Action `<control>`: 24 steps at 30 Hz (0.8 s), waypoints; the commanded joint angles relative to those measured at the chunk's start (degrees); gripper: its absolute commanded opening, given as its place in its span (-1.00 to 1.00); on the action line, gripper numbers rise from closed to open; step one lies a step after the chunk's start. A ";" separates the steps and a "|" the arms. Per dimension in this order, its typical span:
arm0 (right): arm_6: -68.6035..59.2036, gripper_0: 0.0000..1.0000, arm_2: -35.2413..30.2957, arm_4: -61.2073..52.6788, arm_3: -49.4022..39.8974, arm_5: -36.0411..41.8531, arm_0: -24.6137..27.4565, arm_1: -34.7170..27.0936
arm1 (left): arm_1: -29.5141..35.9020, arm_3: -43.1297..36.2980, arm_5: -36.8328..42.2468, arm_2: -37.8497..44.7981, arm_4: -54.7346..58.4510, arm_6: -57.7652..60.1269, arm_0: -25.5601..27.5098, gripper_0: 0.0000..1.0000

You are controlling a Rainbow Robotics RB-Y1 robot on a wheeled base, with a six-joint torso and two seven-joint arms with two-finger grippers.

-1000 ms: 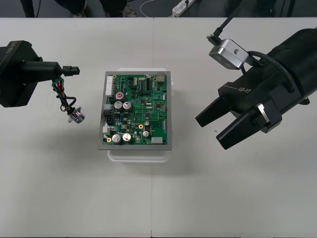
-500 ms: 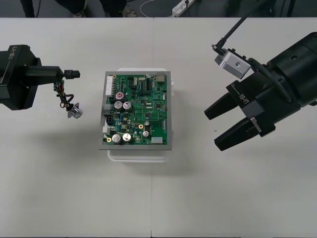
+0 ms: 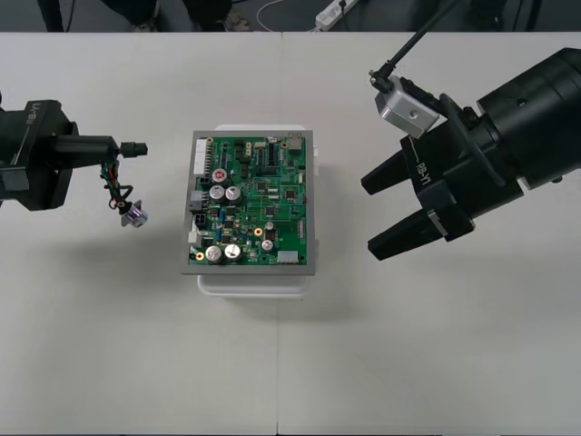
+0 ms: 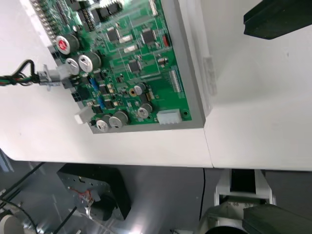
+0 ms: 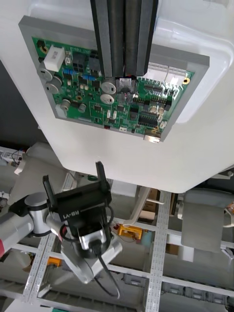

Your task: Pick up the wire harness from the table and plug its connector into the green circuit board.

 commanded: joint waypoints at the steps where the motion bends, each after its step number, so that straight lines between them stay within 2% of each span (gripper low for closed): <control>1: 0.52 0.98 -4.65 3.14 -4.47 -0.33 0.31 2.26 | 3.91 -0.26 -1.88 -1.50 -0.35 -5.66 1.87 -1.00; 10: 1.22 0.98 -5.70 5.07 -5.09 -0.33 0.22 3.40 | 4.96 -0.26 -1.88 -2.73 -1.41 -7.60 3.19 -1.00; 24: 0.96 0.98 -8.16 18.26 -14.32 -0.33 0.22 9.03 | 5.23 0.18 -1.88 -2.73 -5.45 -10.50 3.62 -1.00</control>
